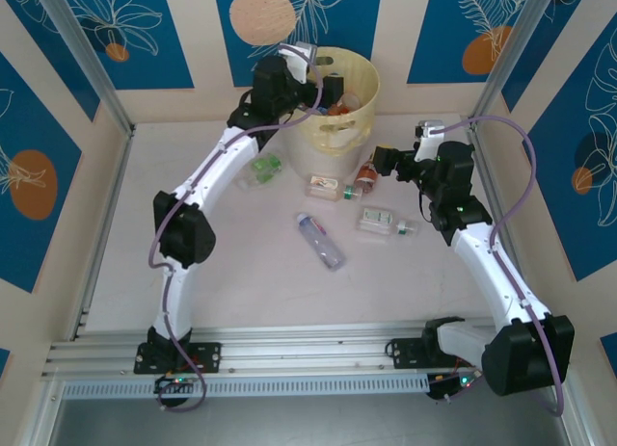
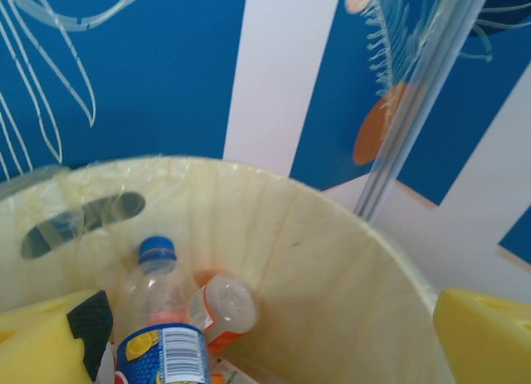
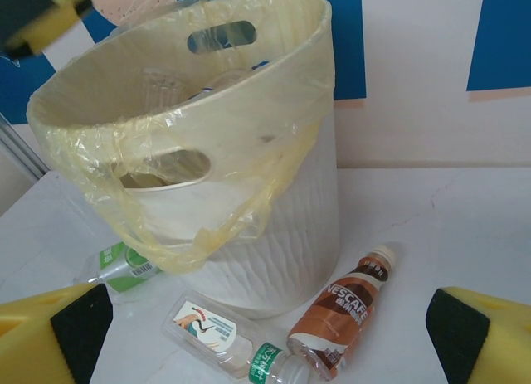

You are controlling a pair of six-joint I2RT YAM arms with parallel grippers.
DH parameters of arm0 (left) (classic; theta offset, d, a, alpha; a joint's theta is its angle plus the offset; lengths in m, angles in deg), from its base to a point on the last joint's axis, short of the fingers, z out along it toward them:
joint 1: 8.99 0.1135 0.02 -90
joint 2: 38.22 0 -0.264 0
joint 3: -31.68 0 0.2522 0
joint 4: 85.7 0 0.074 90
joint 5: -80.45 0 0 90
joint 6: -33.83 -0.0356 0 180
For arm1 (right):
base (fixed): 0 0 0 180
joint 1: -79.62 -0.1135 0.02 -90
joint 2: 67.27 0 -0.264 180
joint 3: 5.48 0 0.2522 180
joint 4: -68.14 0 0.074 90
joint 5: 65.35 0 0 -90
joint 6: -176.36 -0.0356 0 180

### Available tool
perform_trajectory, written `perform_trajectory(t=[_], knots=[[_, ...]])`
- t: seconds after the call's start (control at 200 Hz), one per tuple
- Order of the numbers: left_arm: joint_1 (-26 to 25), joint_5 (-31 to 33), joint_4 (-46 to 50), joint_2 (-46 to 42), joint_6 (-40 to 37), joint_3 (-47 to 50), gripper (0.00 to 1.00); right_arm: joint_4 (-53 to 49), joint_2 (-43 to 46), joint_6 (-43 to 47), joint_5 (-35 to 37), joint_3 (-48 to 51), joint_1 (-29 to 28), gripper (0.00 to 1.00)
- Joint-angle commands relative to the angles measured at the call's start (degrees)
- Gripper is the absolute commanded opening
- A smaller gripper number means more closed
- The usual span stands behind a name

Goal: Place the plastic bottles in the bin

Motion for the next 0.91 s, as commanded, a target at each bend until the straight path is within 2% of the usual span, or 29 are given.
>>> perform_trajectory(t=[0.0, 0.13, 0.285, 0.38, 0.49, 0.635, 0.725, 0.76, 0.85, 0.9], knots=[[0.37, -3.4, 3.25, -5.46, 0.51, 1.15, 1.0, 0.0, 0.21, -0.23, -0.32, -0.04, 0.38, 0.99], [0.39, -5.31, 6.28, -8.49, 0.83, 1.29, 1.0, -1.51, -0.27, 1.17, -0.42, -0.2, 0.51, 0.99], [0.38, -7.45, 10.02, -11.53, 1.46, 2.82, 1.0, -11.32, -4.96, 6.8, -3.52, -4.28, 0.73, 0.99], [0.41, -7.04, 5.21, -15.41, 2.51, 10.15, 1.0, -19.73, -9.56, 11.94, -6.74, -8.17, 0.75, 0.99], [0.36, -5.94, -2.3, -20.29, 3.7, 20.25, 1.0, -26.11, -14.3, 17.99, -6.63, -10.68, 0.77, 1.0], [0.39, -6.04, -3.23, -23.24, 4.19, 25.61, 1.0, -33.25, -20.24, 29.8, -9.17, -11.83, -0.09, 1.0], [0.36, -4.71, -6.75, -25.56, 4.73, 30.87, 1.0, -41.84, -22.93, 39.16, -16.61, -12.91, -1.11, 0.98], [0.38, -4.26, -8.05, -26.37, 4.81, 32.65, 1.0, -42.66, -23.79, 41.42, -15.05, -12.94, -2.12, 0.99], [0.36, -2.74, -7.91, -27.65, 4.32, 35.22, 1.0, -40.54, -26.11, 44.15, -4.86, -12.02, -4.15, 1.0], [0.41, -1.33, -7.52, -28.68, 4.04, 36.76, 1.0, -41.52, -27.97, 45.86, -2.79, -12.37, -4.27, 0.99]])
